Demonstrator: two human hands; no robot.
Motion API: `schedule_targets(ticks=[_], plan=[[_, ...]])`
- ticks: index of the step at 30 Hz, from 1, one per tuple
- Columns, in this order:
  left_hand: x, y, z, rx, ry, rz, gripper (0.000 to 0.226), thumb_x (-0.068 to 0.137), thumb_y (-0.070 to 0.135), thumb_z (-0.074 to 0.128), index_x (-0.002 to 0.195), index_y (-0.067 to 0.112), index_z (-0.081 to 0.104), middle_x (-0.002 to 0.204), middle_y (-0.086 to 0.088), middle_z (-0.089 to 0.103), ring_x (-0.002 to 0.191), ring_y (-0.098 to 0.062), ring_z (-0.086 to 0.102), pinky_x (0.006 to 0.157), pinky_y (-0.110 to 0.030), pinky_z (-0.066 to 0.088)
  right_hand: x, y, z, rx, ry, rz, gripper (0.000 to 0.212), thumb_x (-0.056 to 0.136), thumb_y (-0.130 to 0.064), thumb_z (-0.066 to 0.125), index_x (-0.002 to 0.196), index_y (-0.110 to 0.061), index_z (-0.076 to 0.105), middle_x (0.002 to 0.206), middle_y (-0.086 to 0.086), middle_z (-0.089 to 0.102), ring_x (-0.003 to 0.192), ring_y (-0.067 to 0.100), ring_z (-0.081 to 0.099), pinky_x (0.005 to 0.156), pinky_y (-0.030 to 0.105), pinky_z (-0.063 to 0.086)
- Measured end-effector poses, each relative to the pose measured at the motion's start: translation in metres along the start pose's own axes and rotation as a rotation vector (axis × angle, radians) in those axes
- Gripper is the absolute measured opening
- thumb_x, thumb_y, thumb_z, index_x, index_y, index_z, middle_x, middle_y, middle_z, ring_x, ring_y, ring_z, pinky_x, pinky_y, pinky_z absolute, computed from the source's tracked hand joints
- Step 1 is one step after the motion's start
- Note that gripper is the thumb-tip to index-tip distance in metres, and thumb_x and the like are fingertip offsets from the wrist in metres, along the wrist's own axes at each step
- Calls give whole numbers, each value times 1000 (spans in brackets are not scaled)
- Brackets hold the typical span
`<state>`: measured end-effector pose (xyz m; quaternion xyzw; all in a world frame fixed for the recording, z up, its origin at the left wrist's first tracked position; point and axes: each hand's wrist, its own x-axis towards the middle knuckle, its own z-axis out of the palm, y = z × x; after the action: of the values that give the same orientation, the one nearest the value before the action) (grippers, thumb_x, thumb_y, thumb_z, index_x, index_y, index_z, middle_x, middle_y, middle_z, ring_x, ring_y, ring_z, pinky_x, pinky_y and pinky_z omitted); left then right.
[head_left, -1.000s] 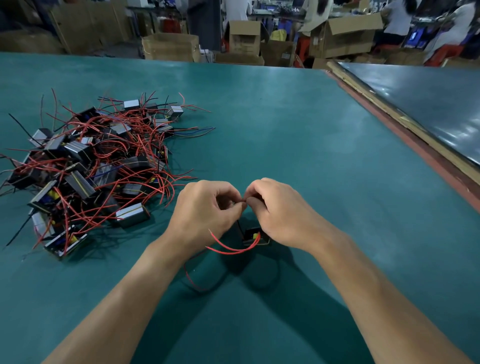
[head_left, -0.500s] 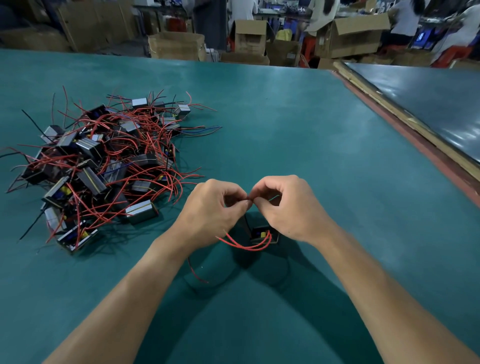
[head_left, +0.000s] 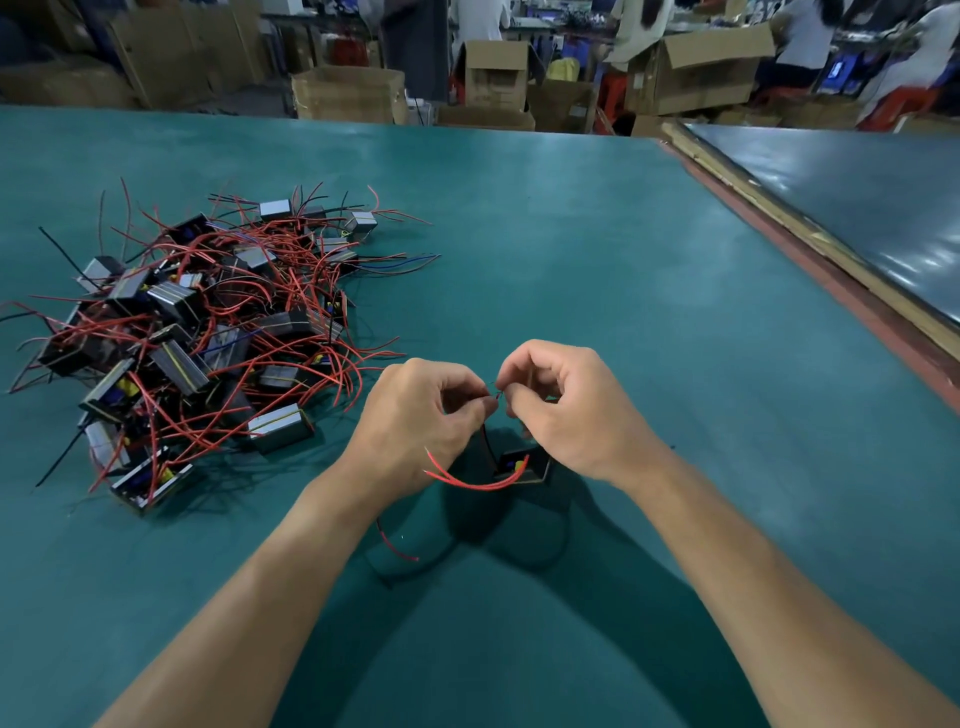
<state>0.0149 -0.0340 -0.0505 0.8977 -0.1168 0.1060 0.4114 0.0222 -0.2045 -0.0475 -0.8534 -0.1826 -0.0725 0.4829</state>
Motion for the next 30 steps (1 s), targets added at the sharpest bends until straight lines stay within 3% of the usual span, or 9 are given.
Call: schedule_targets(ticks=[3,6,10,13,16,21,27,30], plan=[[1,-1,-1,-120,-30,-19,16,85,19,72,69,21,71,51,13,58,44,-3,43,48,-16,36,0,2,-2,-34,8,-49,16,83,-11,62,78,-26,65,67,-5,64,60,16,59,63,33,54],[2,1,-4,-251,-95,-62,19,88,13,70,70,19,71,51,15,56,43,2,40,48,-14,36,0,4,-4,-94,17,-106,17,81,-6,72,84,-23,71,75,-10,67,68,9,63,69,25,54],[3,2,-6,-329,-138,-108,15,89,11,68,75,8,71,61,2,62,54,-7,49,56,-22,41,1,6,-3,-92,50,-152,9,84,-10,76,86,-19,78,77,-10,70,70,8,66,67,23,53],[2,2,-7,-386,-173,-170,17,91,10,66,75,7,69,53,12,56,47,-3,47,50,-17,40,2,7,-5,-111,44,-165,8,86,-13,75,85,-20,78,75,-12,70,69,8,64,65,17,48],[3,3,-7,-449,-193,-222,17,91,10,65,74,8,67,53,10,53,48,-7,46,50,-20,39,1,5,-5,-103,21,-152,11,87,-15,73,83,-24,76,74,-13,70,68,7,64,64,14,46],[3,3,-6,-418,-197,-189,18,91,9,65,74,10,68,53,11,55,52,-9,45,55,-25,39,1,2,-5,38,-115,22,16,91,-15,65,77,-24,67,70,-9,70,59,2,59,62,18,48],[0,5,-6,-313,-187,-57,20,91,8,66,72,13,66,51,19,55,43,4,43,51,-7,34,0,-2,-4,168,-252,243,23,98,-18,53,77,-20,60,59,-9,59,54,9,55,54,25,49],[0,5,-6,-275,-175,-27,20,92,7,65,73,11,66,48,21,52,40,3,42,48,-5,31,0,-3,-2,166,-281,299,25,100,-20,49,77,-20,57,59,-10,57,53,8,54,52,25,47]])
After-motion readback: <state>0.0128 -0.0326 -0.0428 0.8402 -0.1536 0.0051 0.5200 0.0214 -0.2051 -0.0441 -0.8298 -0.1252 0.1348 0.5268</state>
